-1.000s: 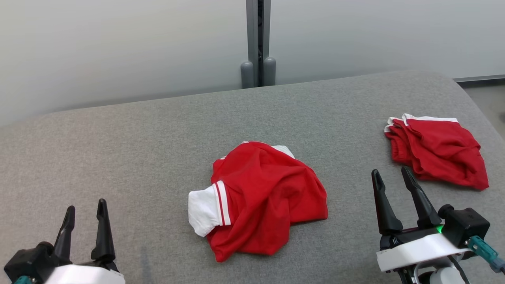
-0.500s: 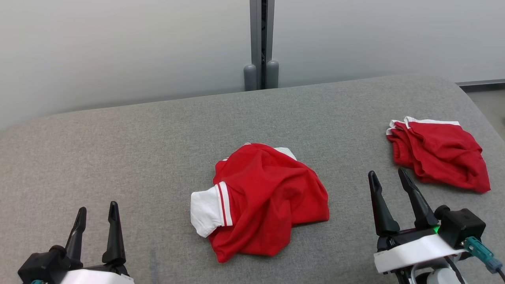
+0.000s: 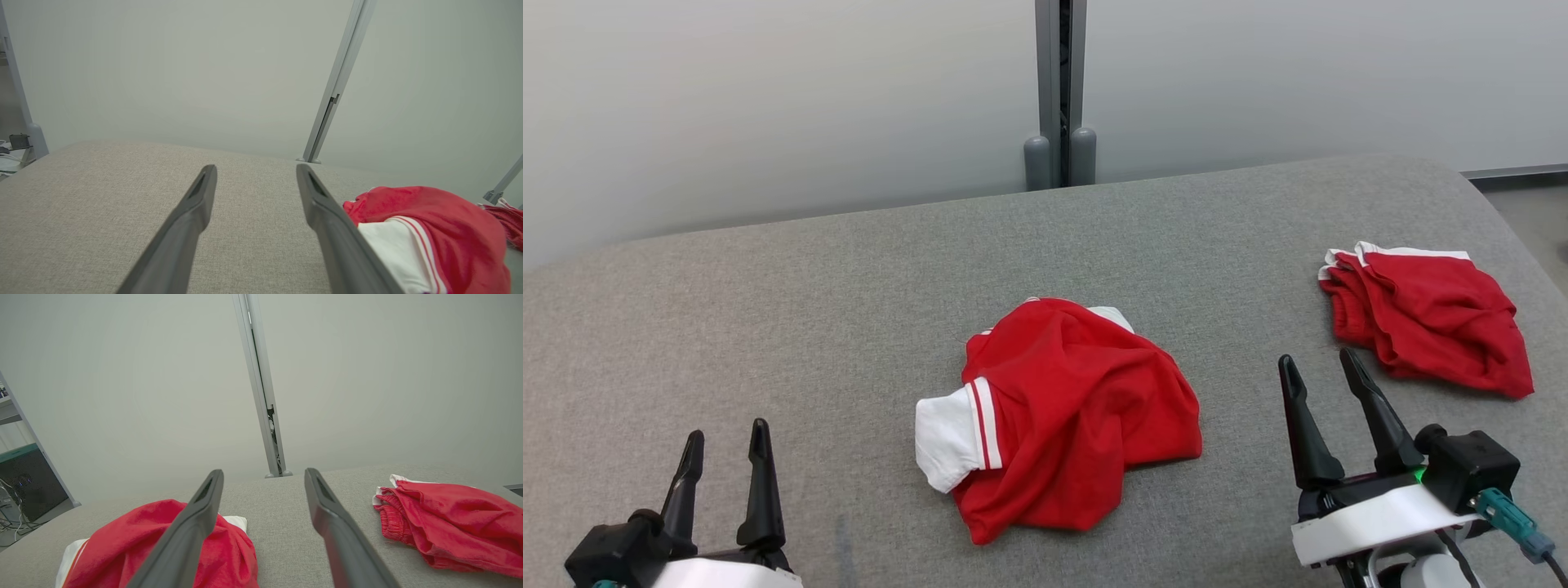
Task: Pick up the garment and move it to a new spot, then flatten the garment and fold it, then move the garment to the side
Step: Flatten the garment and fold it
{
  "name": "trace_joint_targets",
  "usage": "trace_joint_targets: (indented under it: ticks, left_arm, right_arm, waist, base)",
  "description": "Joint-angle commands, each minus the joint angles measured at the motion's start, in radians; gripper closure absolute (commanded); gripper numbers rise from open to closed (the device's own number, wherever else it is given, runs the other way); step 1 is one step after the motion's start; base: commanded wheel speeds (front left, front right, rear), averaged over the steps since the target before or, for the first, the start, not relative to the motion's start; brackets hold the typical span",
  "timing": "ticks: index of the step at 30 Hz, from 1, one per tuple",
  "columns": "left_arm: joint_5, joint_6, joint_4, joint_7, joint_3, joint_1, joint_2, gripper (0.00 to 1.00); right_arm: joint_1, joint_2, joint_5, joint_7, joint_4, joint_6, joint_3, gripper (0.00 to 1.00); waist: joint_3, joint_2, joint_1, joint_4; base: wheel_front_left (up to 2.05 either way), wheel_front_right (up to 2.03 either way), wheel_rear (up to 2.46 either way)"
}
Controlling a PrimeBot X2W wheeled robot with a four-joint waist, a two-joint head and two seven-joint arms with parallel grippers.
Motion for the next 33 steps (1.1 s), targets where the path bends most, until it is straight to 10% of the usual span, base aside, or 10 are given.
trace_joint_targets:
  ticks: [1,17,33]
  left_arm:
    - [0.009,-0.004,0.002,-0.004,0.005,-0.013,-0.001,0.0]
    - [0.041,-0.026,0.0,-0.004,0.012,-0.018,-0.022,0.0]
    - [0.053,-0.064,0.043,-0.003,-0.012,-0.054,-0.072,0.0]
  right_arm:
    - [-0.003,-0.003,-0.001,-0.005,0.001,0.0,-0.002,0.0]
    - [-0.025,-0.013,-0.001,-0.005,0.005,0.0,0.03,0.0]
    - [-0.403,-0.16,0.183,0.261,0.128,0.0,0.376,0.0]
  waist:
    - [0.0,-0.0001,0.0,0.0]
    - [0.0,-0.0001,0.0,0.023]
    - [0.004,-0.0001,0.0,0.194]
  base:
    - [0.0,0.0,0.0]
    - [0.0,0.0,0.0]
    - [0.0,0.0,0.0]
